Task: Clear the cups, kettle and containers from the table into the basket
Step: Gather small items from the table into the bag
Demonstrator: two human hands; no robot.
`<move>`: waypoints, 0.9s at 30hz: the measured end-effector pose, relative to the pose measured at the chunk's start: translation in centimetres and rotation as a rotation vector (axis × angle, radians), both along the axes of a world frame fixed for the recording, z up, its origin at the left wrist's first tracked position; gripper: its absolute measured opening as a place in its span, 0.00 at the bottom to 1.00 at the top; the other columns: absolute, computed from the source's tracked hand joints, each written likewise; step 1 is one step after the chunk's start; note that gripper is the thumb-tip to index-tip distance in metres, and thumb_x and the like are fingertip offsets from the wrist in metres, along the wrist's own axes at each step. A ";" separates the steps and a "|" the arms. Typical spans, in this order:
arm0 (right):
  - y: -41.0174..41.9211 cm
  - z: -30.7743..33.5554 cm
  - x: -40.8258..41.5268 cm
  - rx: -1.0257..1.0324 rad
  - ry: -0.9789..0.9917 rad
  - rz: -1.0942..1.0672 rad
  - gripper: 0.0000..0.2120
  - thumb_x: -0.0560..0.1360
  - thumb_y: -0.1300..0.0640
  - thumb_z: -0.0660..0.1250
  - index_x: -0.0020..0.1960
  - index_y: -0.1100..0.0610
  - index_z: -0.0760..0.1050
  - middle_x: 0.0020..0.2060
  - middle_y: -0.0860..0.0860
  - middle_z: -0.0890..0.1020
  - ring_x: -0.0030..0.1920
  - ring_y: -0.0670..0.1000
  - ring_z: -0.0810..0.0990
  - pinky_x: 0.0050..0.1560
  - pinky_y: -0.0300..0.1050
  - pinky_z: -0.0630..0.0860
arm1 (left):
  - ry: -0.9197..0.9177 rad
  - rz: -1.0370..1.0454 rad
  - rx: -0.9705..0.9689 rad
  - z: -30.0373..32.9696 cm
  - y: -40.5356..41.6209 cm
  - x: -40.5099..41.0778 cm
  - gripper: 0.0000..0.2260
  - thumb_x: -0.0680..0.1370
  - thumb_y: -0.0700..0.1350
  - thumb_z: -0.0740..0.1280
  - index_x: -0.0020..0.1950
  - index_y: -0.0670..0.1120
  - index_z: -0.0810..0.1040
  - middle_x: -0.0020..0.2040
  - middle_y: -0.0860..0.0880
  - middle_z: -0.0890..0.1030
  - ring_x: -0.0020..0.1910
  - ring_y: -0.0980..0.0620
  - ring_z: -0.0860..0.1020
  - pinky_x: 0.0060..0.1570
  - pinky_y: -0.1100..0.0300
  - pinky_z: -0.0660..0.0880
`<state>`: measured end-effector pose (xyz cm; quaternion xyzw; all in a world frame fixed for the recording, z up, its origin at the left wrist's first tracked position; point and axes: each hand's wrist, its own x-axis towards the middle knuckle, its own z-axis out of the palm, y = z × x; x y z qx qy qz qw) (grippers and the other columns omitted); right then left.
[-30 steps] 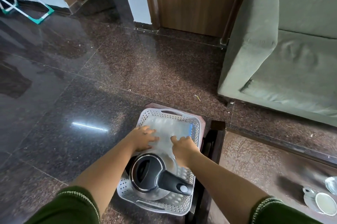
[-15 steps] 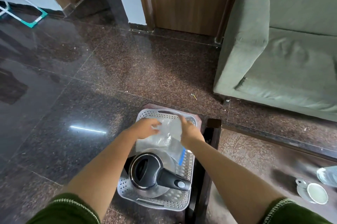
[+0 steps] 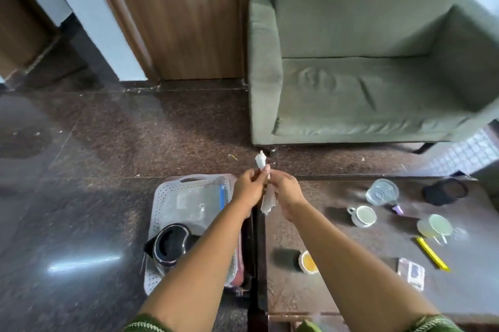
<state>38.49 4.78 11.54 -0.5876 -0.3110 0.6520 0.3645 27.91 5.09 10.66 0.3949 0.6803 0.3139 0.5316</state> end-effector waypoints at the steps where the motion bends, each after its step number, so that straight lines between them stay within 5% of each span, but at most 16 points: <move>1: -0.7 0.6 1.5 0.021 0.044 -0.012 0.11 0.75 0.60 0.62 0.49 0.54 0.83 0.40 0.50 0.84 0.41 0.47 0.82 0.42 0.39 0.75 | -0.049 -0.007 0.008 0.3 -0.2 1.0 0.19 0.72 0.65 0.66 0.44 0.49 0.77 0.42 0.51 0.83 0.44 0.52 0.81 0.45 0.57 0.78; 3: -1.9 1.1 4.6 0.026 0.083 -0.066 0.11 0.75 0.61 0.62 0.47 0.53 0.83 0.39 0.51 0.84 0.40 0.47 0.81 0.43 0.39 0.74 | -0.067 -0.062 0.026 0.5 -0.7 3.1 0.20 0.66 0.67 0.69 0.44 0.52 0.79 0.43 0.51 0.84 0.46 0.51 0.83 0.50 0.53 0.80; 8: -4.0 0.3 11.6 0.126 -0.108 -0.071 0.14 0.72 0.62 0.72 0.58 0.58 0.78 0.50 0.51 0.83 0.47 0.47 0.82 0.46 0.35 0.77 | -0.104 -0.174 0.032 1.5 -1.9 9.1 0.06 0.77 0.50 0.65 0.43 0.51 0.80 0.44 0.46 0.82 0.47 0.45 0.81 0.48 0.50 0.77; 11: -5.3 0.0 15.9 0.131 -0.161 -0.080 0.26 0.60 0.48 0.81 0.56 0.53 0.80 0.48 0.50 0.85 0.51 0.51 0.84 0.53 0.49 0.81 | -0.224 -0.173 -0.023 3.1 -3.1 13.7 0.08 0.82 0.44 0.60 0.48 0.49 0.78 0.43 0.48 0.81 0.42 0.51 0.79 0.40 0.58 0.77; 17: -8.2 0.2 25.4 0.212 -0.165 -0.118 0.20 0.63 0.46 0.79 0.52 0.53 0.82 0.46 0.54 0.86 0.49 0.57 0.85 0.56 0.59 0.80 | -0.300 -0.208 -0.022 3.7 -5.6 23.2 0.07 0.81 0.44 0.61 0.47 0.44 0.76 0.38 0.49 0.80 0.30 0.60 0.81 0.29 0.67 0.76; 22: -10.4 0.2 32.8 0.188 -0.043 -0.110 0.26 0.64 0.40 0.77 0.51 0.59 0.83 0.50 0.64 0.84 0.55 0.68 0.80 0.61 0.67 0.74 | -0.345 -0.225 -0.040 3.4 -7.1 30.6 0.06 0.77 0.46 0.68 0.47 0.45 0.77 0.45 0.44 0.83 0.40 0.49 0.82 0.39 0.58 0.80; 27: -12.1 1.1 40.0 0.214 0.022 -0.028 0.22 0.66 0.55 0.78 0.57 0.63 0.80 0.52 0.66 0.82 0.53 0.65 0.81 0.61 0.60 0.75 | -0.360 -0.214 -0.017 3.3 -8.5 37.3 0.10 0.74 0.46 0.72 0.51 0.43 0.79 0.41 0.46 0.84 0.38 0.51 0.82 0.37 0.60 0.79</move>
